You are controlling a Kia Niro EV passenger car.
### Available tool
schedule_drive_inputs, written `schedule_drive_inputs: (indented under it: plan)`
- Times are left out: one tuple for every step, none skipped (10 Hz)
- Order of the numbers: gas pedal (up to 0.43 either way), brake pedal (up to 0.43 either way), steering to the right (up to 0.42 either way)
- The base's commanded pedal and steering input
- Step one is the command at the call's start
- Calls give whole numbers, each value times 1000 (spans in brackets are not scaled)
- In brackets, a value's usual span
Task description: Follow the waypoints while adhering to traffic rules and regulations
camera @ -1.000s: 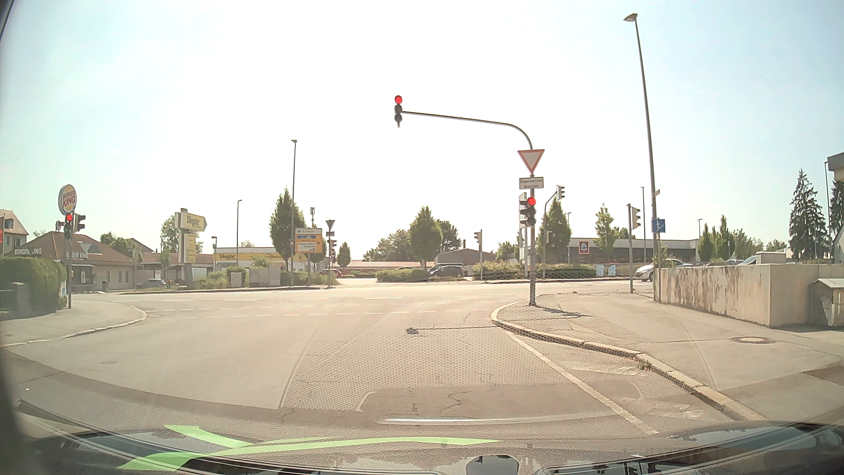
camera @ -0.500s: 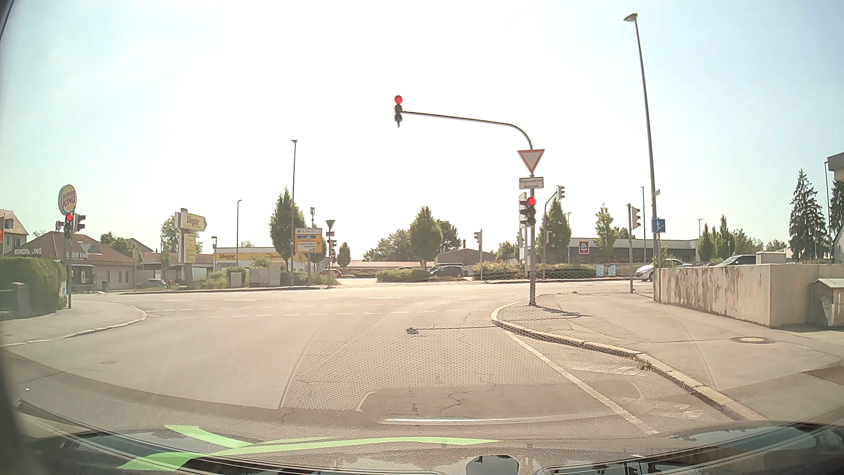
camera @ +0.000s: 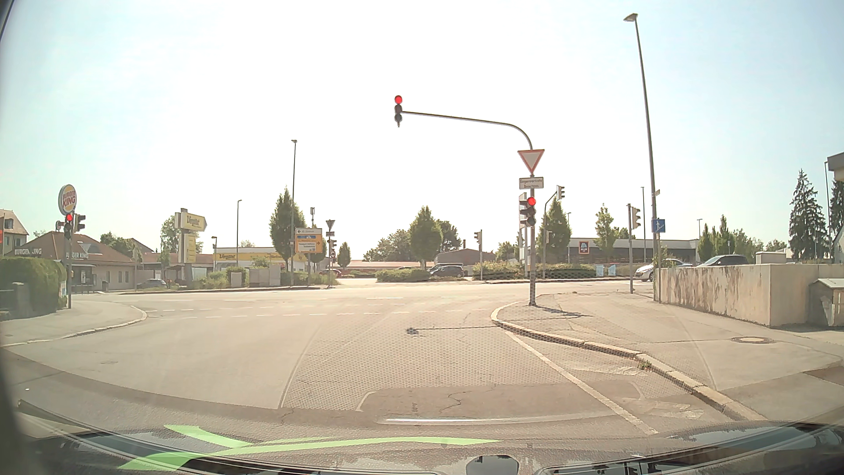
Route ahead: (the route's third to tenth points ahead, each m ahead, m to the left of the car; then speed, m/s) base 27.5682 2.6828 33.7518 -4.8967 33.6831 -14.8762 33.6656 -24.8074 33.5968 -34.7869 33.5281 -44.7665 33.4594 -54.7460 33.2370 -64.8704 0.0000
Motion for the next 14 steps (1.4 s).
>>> schedule_drive_inputs:
  plan:
    - [0, 305, -16]
    - [0, 305, -16]
    - [0, 305, -16]
    - [0, 305, -16]
    - [0, 305, -16]
    - [0, 305, -16]
    - [0, 305, -16]
    - [0, 305, -16]
    - [0, 305, -16]
    - [0, 305, -16]
    - [0, 305, -16]
    - [0, 305, -16]
    - [0, 305, -16]
    - [0, 305, -16]
